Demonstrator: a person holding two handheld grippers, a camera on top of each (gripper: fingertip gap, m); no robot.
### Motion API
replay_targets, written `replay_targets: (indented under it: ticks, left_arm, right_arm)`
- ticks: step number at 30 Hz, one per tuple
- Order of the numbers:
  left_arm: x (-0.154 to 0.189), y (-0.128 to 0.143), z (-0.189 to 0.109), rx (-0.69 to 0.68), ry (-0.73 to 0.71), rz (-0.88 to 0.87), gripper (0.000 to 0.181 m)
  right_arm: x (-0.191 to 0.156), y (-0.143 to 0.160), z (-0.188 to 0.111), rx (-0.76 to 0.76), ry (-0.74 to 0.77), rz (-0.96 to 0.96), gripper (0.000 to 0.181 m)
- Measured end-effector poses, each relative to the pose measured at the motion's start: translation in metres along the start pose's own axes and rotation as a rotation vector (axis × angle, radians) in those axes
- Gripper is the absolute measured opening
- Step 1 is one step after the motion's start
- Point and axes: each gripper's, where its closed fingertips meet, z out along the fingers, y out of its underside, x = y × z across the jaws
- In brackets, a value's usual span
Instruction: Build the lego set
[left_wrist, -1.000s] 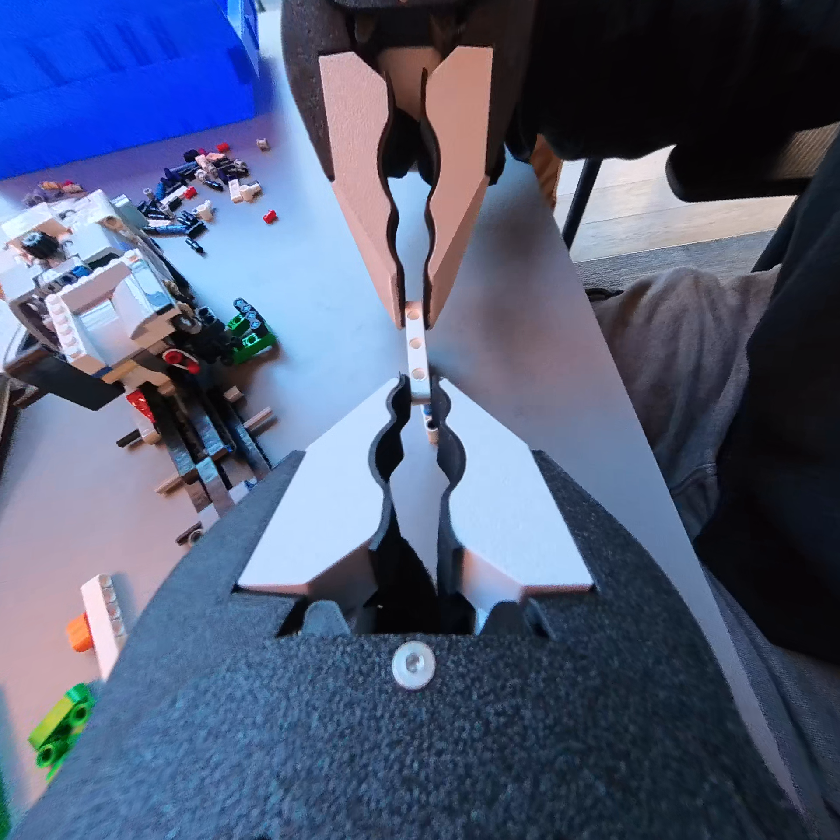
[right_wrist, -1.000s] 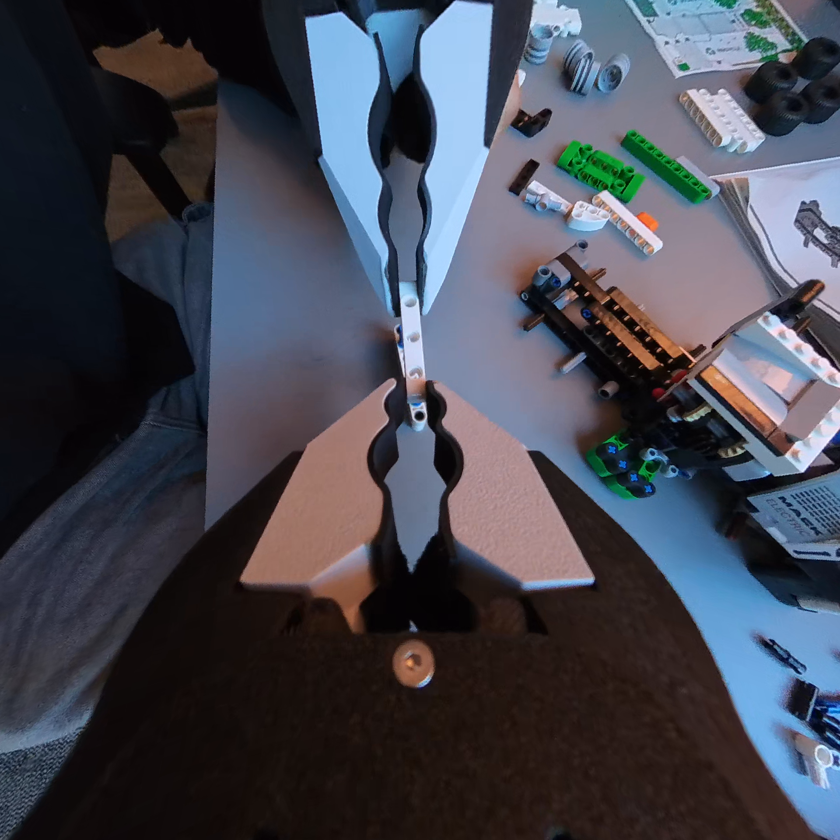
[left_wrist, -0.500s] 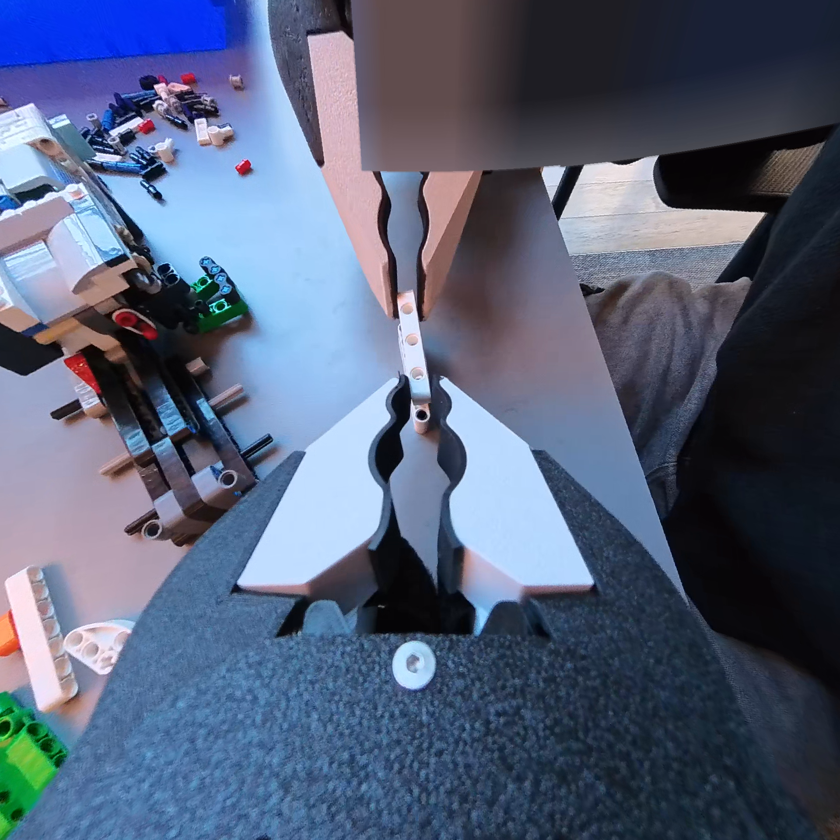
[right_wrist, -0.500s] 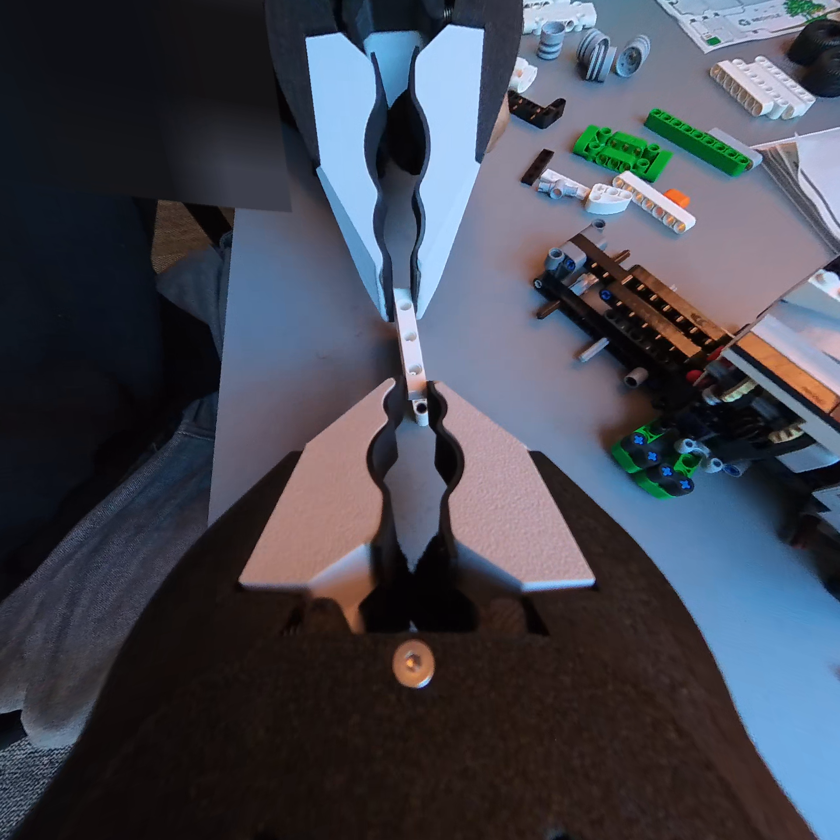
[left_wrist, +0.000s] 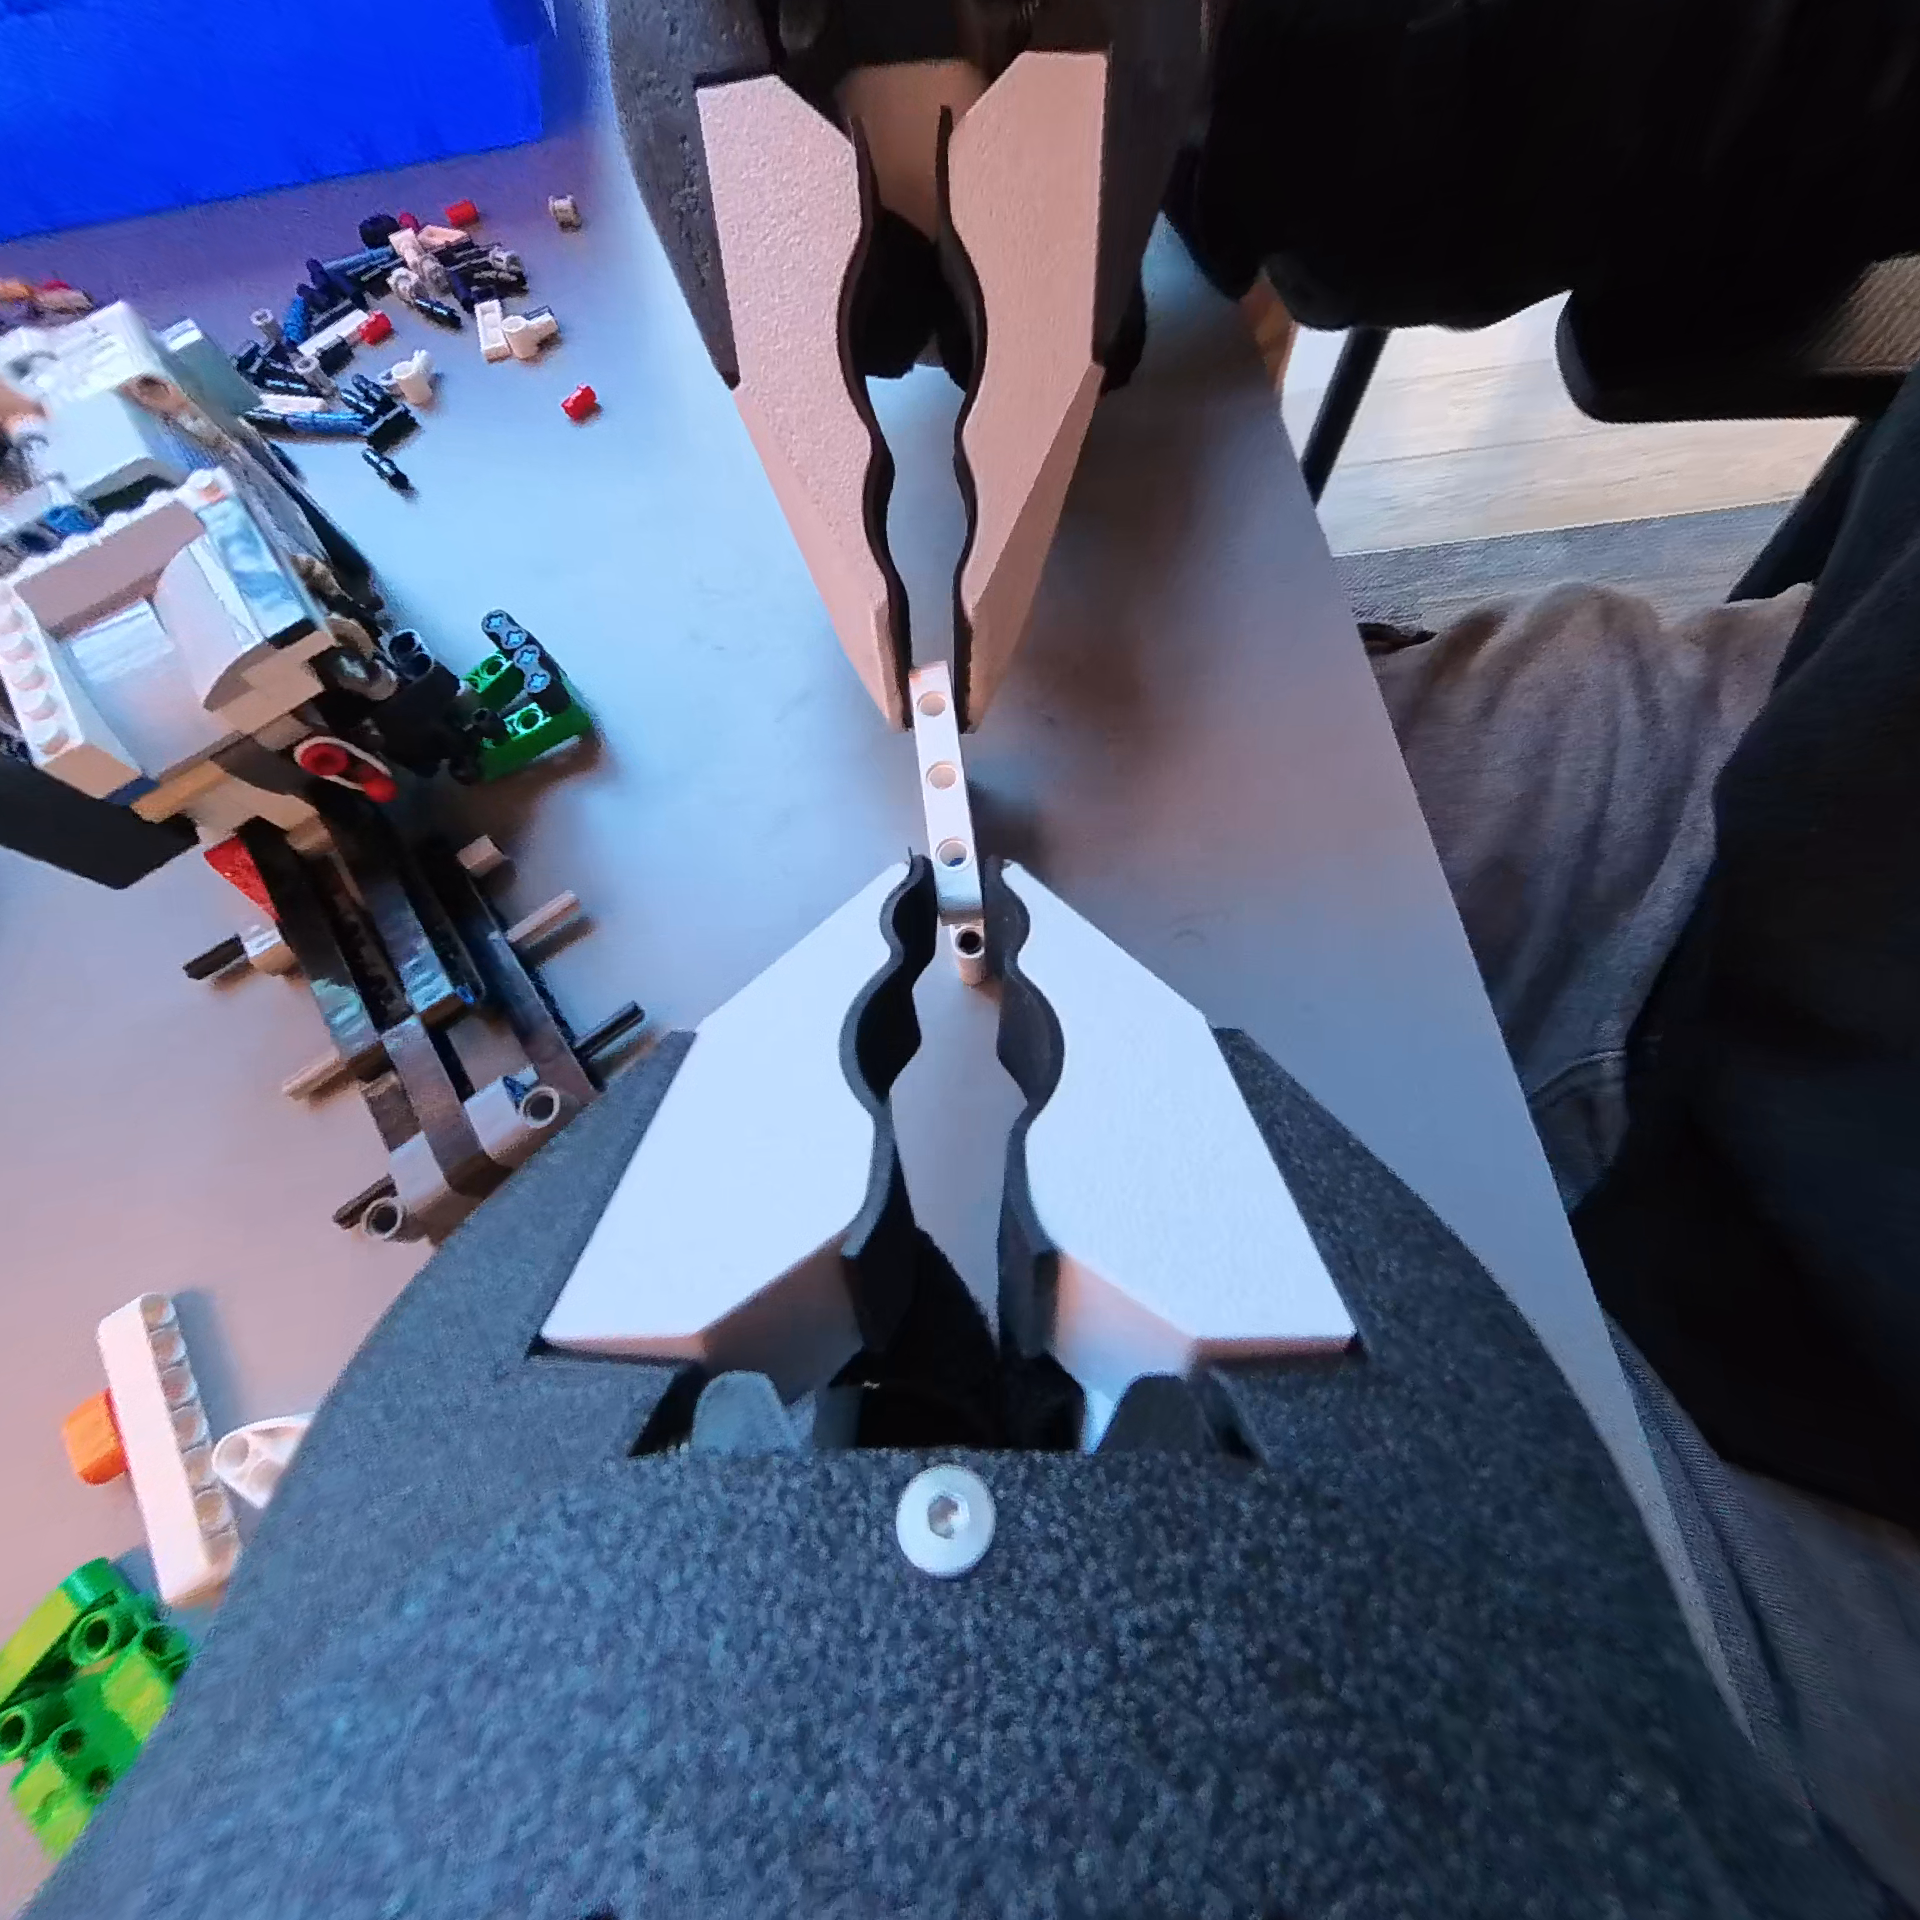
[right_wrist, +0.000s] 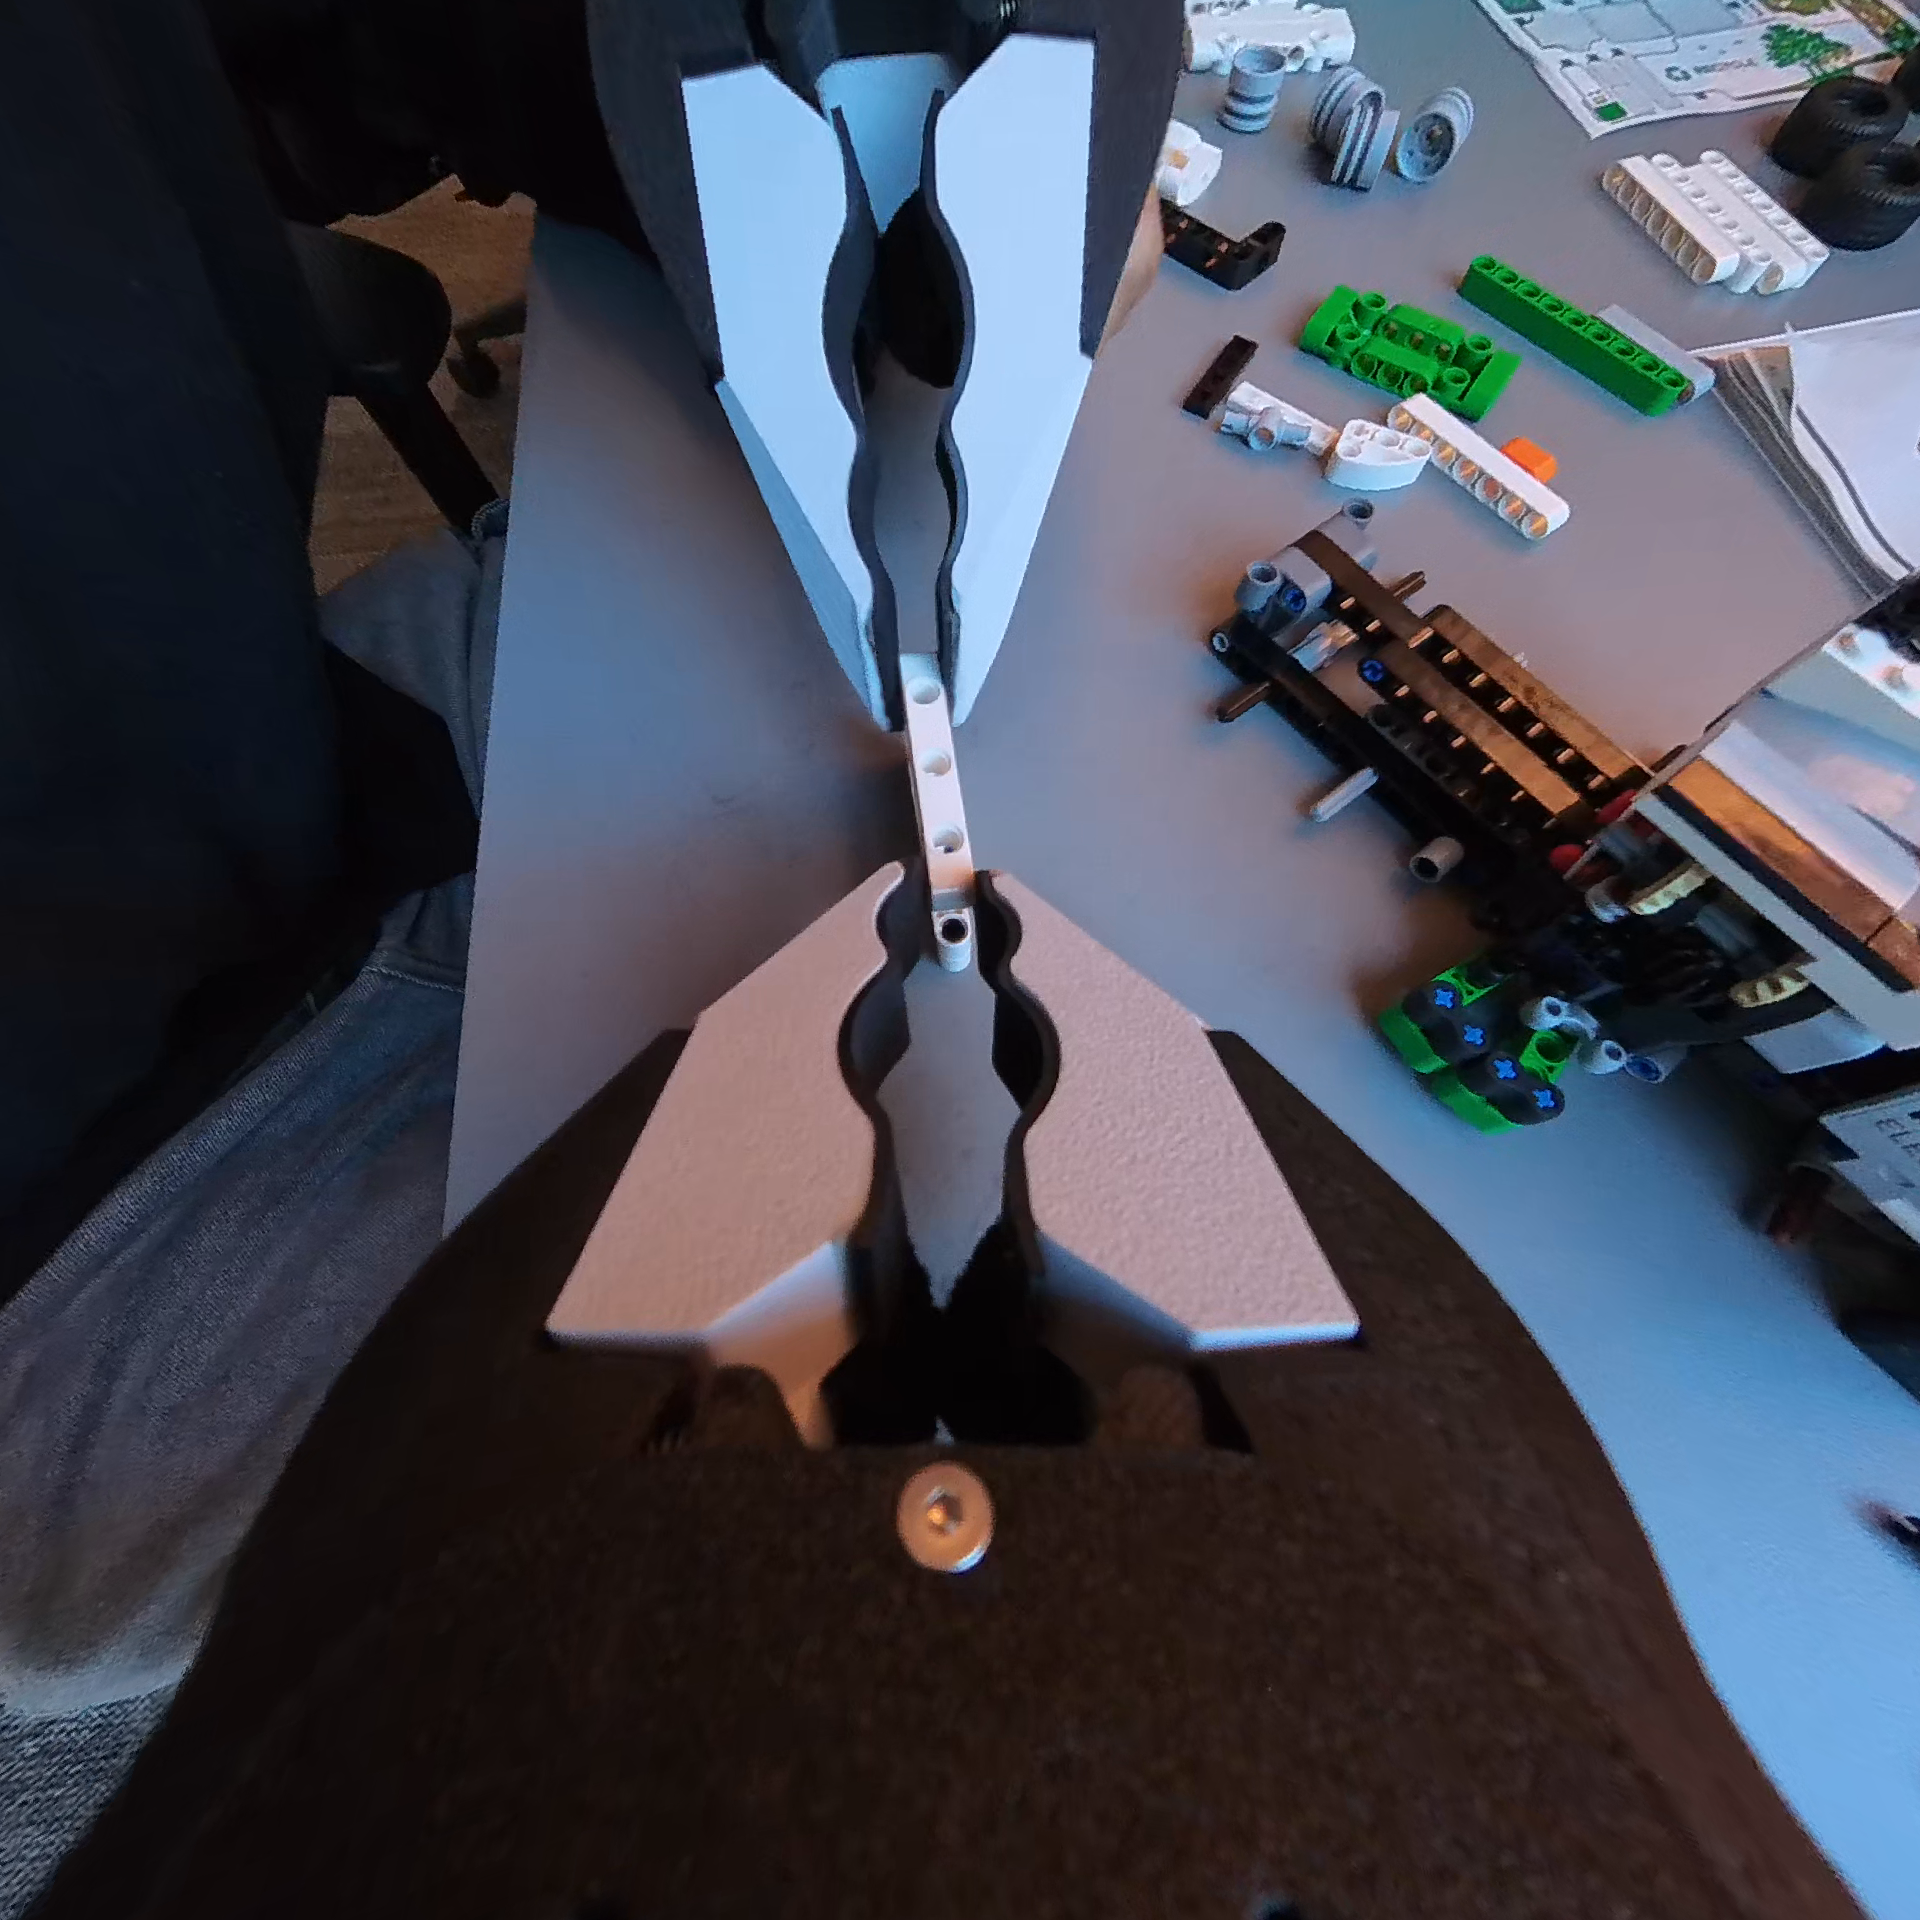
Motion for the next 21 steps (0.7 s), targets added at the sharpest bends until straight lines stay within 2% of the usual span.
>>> replay_targets:
  ticks: [12,21]
  left_arm:
    - [0.0002,-0.0009,0.0011,0.0,0.008,-0.03,0.006]
    - [-0.0004,-0.002,0.0027,-0.012,-0.015,-0.024,0.006]
  right_arm:
    - [-0.0013,0.0073,0.0063,-0.021,0.068,-0.045,0.015]
    - [-0.0026,0.0026,0.0059,0.045,0.068,-0.047,0.007]
